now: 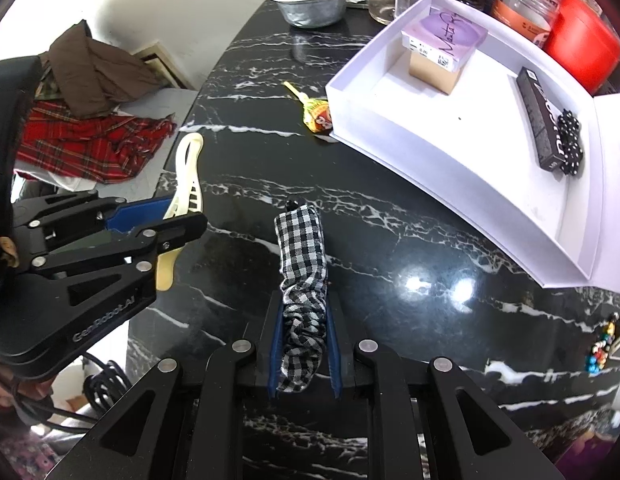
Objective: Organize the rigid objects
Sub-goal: 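Carry the claw clip with left tool into the white box while right tool carries the scrunchie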
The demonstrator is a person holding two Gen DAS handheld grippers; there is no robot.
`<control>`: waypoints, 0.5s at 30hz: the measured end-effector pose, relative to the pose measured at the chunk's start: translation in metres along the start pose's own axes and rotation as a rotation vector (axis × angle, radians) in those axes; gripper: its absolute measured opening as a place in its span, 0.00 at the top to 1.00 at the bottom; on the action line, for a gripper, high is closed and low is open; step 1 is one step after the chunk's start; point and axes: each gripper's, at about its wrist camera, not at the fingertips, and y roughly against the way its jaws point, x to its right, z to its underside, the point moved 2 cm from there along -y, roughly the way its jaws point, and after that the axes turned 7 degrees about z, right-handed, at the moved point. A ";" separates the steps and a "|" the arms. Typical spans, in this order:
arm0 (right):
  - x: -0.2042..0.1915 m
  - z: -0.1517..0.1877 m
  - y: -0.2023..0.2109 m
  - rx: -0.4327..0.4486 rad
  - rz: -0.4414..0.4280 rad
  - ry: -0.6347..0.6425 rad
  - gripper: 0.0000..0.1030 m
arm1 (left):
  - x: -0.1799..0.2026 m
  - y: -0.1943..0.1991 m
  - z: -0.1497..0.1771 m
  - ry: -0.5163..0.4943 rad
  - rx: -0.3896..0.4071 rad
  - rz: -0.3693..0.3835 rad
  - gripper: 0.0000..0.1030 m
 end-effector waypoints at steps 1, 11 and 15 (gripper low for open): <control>-0.001 0.000 0.002 0.004 -0.002 0.000 0.82 | 0.001 0.003 0.000 0.002 0.004 -0.001 0.80; -0.004 0.001 0.023 0.050 0.000 0.002 0.82 | 0.010 0.031 -0.003 -0.028 0.050 0.003 0.80; -0.001 0.003 0.037 0.069 0.005 -0.006 0.82 | 0.019 0.042 -0.006 -0.051 0.070 0.008 0.80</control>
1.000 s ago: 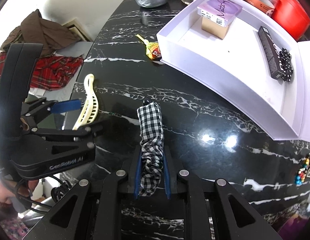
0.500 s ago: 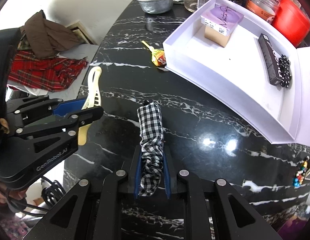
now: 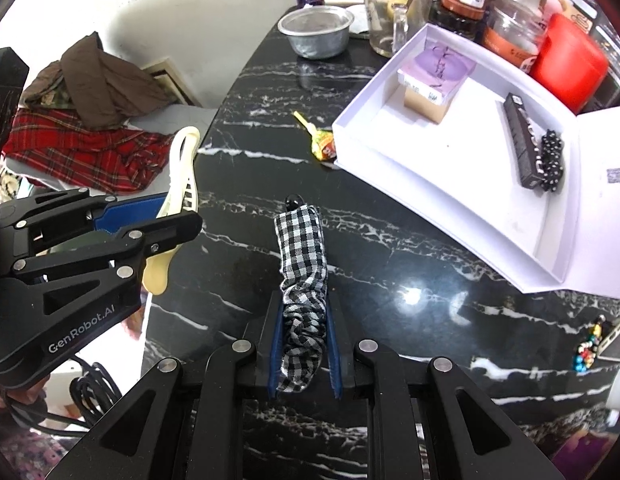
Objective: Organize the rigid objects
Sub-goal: 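Carry the claw clip with left tool into the white box while right tool carries the scrunchie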
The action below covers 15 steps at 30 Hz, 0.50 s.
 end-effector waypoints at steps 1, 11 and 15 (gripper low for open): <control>0.001 0.000 0.003 0.004 0.002 -0.004 0.82 | 0.002 0.003 -0.001 -0.006 0.006 0.001 0.80; 0.020 -0.004 0.039 0.055 0.043 -0.047 0.82 | 0.025 0.022 -0.029 -0.062 0.060 0.026 0.80; 0.028 -0.009 0.049 0.068 0.057 -0.062 0.82 | 0.032 0.024 -0.041 -0.079 0.070 0.038 0.80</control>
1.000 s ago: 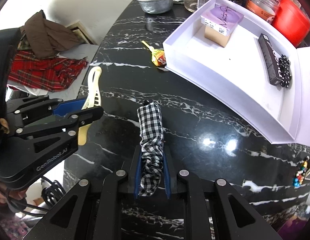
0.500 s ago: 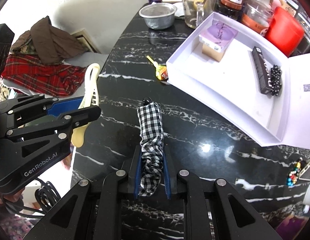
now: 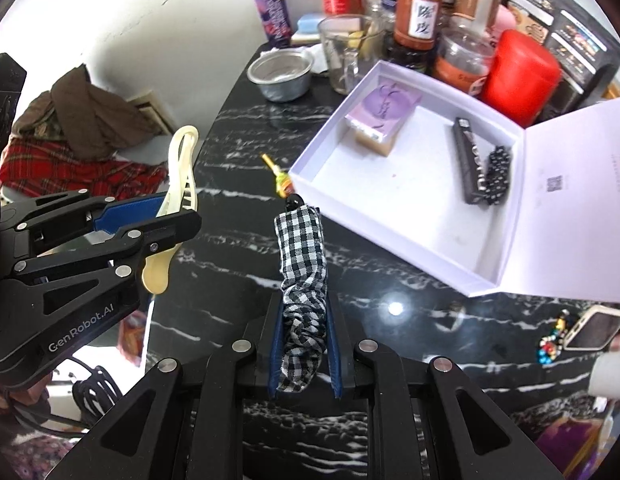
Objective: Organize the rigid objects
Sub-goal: 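Carry the claw clip with left tool into the white box while right tool carries the scrunchie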
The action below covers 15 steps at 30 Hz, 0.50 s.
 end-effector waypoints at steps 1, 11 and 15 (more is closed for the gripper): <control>0.003 -0.002 0.003 0.005 0.004 -0.005 0.82 | 0.002 0.000 -0.003 -0.006 0.003 0.002 0.80; 0.029 -0.026 0.021 0.048 0.035 -0.024 0.82 | 0.019 -0.003 -0.042 -0.050 0.031 0.022 0.80; 0.041 -0.039 0.024 0.059 0.048 -0.031 0.82 | 0.024 -0.007 -0.060 -0.062 0.041 0.028 0.80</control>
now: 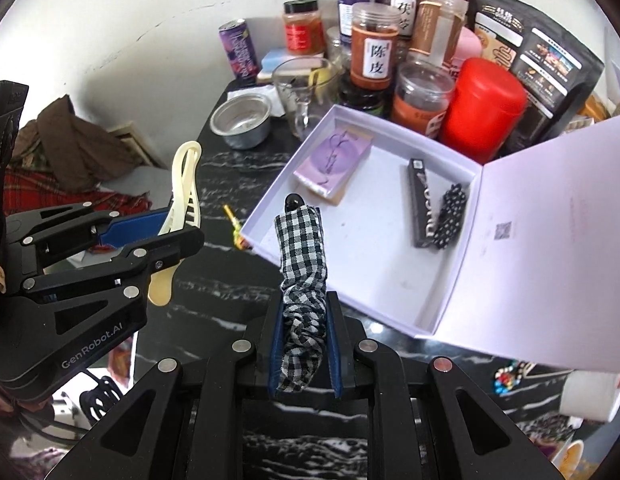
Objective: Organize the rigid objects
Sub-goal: 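Carry the claw clip with left tool into the white box while right tool carries the scrunchie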
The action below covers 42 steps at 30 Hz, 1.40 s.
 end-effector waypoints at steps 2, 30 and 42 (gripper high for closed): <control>0.006 -0.006 0.000 0.005 0.003 -0.005 0.82 | 0.002 -0.002 -0.009 -0.005 0.005 0.003 0.80; 0.085 -0.068 -0.038 0.030 0.124 -0.070 0.82 | 0.023 -0.090 -0.086 -0.114 -0.051 0.064 0.80; 0.088 -0.046 -0.096 -0.079 0.128 -0.088 0.82 | 0.016 -0.139 -0.062 -0.114 -0.153 0.072 0.80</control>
